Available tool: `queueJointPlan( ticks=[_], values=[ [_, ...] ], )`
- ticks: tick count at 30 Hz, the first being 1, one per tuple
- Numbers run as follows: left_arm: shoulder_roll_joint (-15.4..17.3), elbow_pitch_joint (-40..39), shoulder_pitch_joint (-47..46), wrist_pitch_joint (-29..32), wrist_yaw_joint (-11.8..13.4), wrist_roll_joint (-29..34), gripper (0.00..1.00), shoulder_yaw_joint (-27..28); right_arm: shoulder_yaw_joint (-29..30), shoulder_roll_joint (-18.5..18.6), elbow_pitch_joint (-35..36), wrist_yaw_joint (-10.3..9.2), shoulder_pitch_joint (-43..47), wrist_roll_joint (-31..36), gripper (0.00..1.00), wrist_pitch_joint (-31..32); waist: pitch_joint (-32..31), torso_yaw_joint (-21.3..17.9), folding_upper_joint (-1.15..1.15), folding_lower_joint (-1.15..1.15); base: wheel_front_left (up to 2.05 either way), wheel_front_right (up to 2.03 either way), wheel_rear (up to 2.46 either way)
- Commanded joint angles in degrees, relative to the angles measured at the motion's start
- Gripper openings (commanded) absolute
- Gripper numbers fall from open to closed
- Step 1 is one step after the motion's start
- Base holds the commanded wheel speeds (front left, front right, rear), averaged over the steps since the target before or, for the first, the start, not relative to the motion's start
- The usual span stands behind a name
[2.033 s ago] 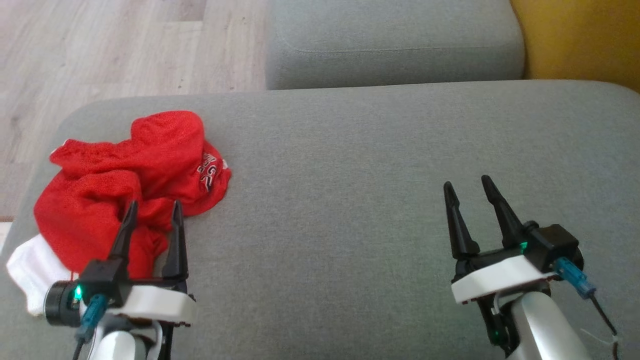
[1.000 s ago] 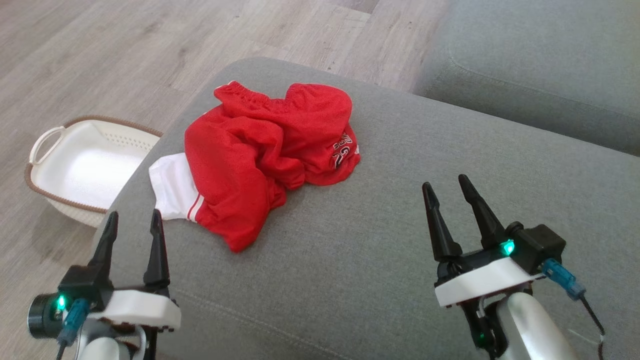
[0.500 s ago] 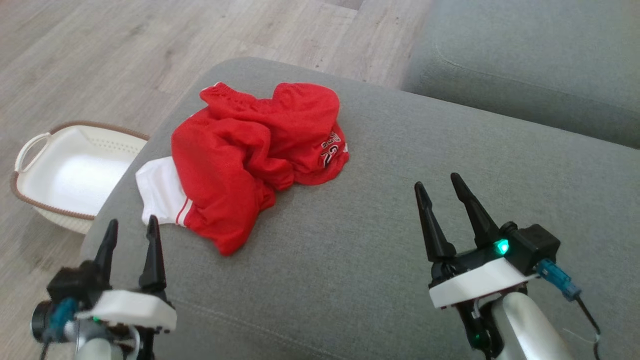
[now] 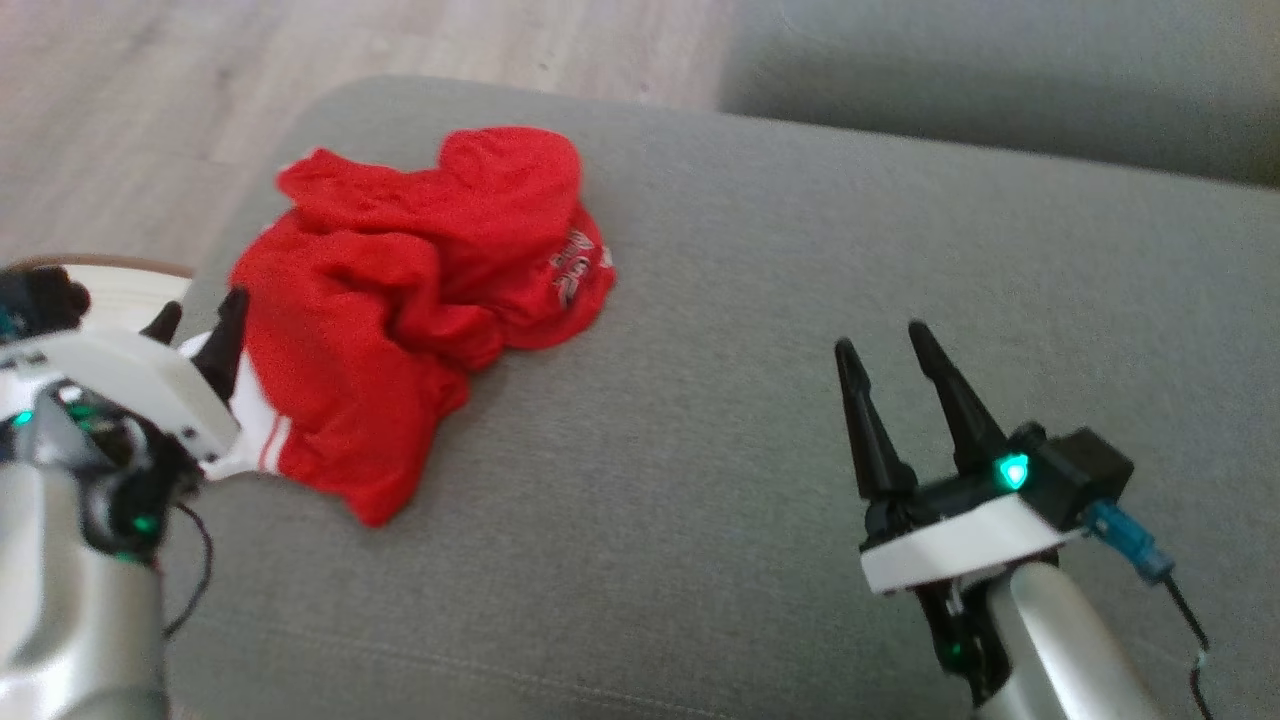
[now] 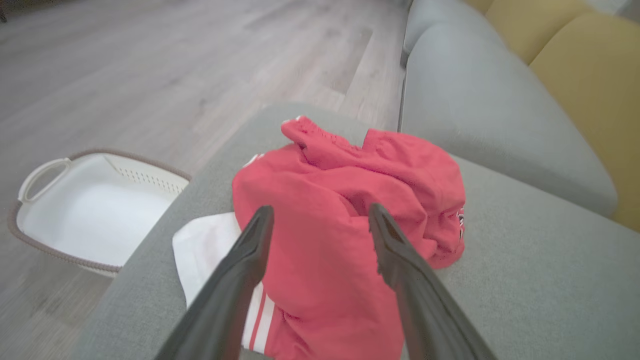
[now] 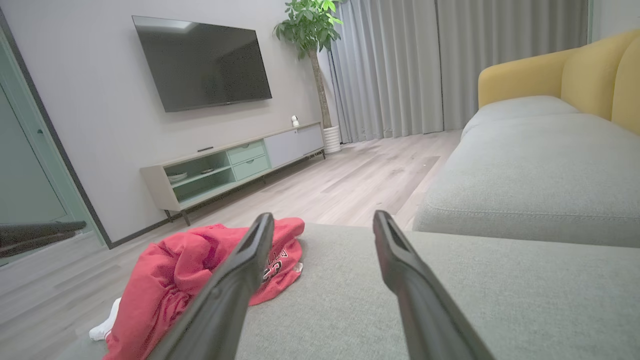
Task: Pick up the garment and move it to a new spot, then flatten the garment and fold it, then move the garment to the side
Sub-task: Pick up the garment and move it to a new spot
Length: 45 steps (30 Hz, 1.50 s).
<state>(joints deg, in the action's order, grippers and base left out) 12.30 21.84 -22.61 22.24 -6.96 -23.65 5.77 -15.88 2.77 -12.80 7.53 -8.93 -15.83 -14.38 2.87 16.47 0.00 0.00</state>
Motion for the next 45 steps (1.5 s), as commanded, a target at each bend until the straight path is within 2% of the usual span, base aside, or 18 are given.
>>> queueJointPlan(
  ticks=[1,5,10,15,23,24,25,26,30,35,45],
  values=[
    [2.78,-1.1,-3.58,1.29,-0.22,-0.86,1.0,1.34,-1.09,0.1,2.39,-0.04,-3.74,-0.11,1.0,-0.62,2.76,-2.81,0.0,0.0,0.0,0.0,0.0],
    [5.76,4.83,-7.69,7.06,-0.41,-4.9,1.0,1.25,-0.6,0.1,2.58,-0.04,-5.38,0.46,1.0,-0.62,5.88,-5.89,0.0,0.0,0.0,0.0,0.0],
    [7.36,13.47,-11.03,13.49,-0.5,-10.2,1.0,0.32,-0.26,0.1,2.73,-0.04,-7.09,0.93,1.0,-0.62,8.89,-9.42,0.0,0.0,0.0,0.0,0.0],
    [8.87,22.62,-12.11,18.34,-0.51,-11.1,1.0,-1.51,-0.22,0.1,2.93,-0.04,-8.08,0.69,1.0,-0.62,10.12,-12.1,0.0,0.0,0.0,0.0,0.0],
    [9.37,32.25,-12.84,18.46,-0.51,-10.76,1.0,-3.49,-0.41,0.1,2.78,-0.04,-8.49,0.31,1.0,-0.62,10.09,-13.75,0.0,0.0,0.0,0.0,0.0],
    [9.37,32.66,-13.02,18.1,-0.52,-10.93,0.62,-3.79,-0.31,0.1,2.7,-0.04,-8.42,0.35,1.0,-0.62,9.91,-13.7,0.0,0.0,0.0,0.0,0.0],
    [9.4,32.71,-13.18,17.37,-0.52,-11.09,0.2,-4.19,-0.15,0.1,2.59,-0.04,-8.3,0.41,1.0,-0.62,9.63,-13.57,0.0,0.0,0.0,0.0,0.0],
    [9.48,32.71,-13.33,16.59,-0.52,-11.33,0.0,-4.5,-0.02,0.1,2.47,-0.04,-8.16,0.46,1.0,-0.62,9.29,-13.43,0.0,0.0,0.0,0.0,0.0],
    [9.91,31.61,-13.38,15.34,-0.52,-12.03,0.0,-6.81,0.06,0.1,2.21,-0.04,-7.74,0.53,1.0,-0.62,7.82,-12.9,0.0,0.0,0.0,0.0,0.0],
    [12.26,26.86,-13.22,12.07,-0.52,-13.47,0.0,-10.92,-0.17,0.1,1.72,-0.04,-6.51,-0.14,1.0,-0.62,3.82,-12.07,0.0,0.0,0.0,0.0,0.0],
    [17.04,3.34,-11.83,10.55,-0.52,-21.64,0.0,-17.63,-0.2,0.1,1.4,-0.04,-2.34,-1.7,1.0,-0.62,-3.97,-11.38,0.0,0.0,0.0,0.0,0.0]
  ],
)
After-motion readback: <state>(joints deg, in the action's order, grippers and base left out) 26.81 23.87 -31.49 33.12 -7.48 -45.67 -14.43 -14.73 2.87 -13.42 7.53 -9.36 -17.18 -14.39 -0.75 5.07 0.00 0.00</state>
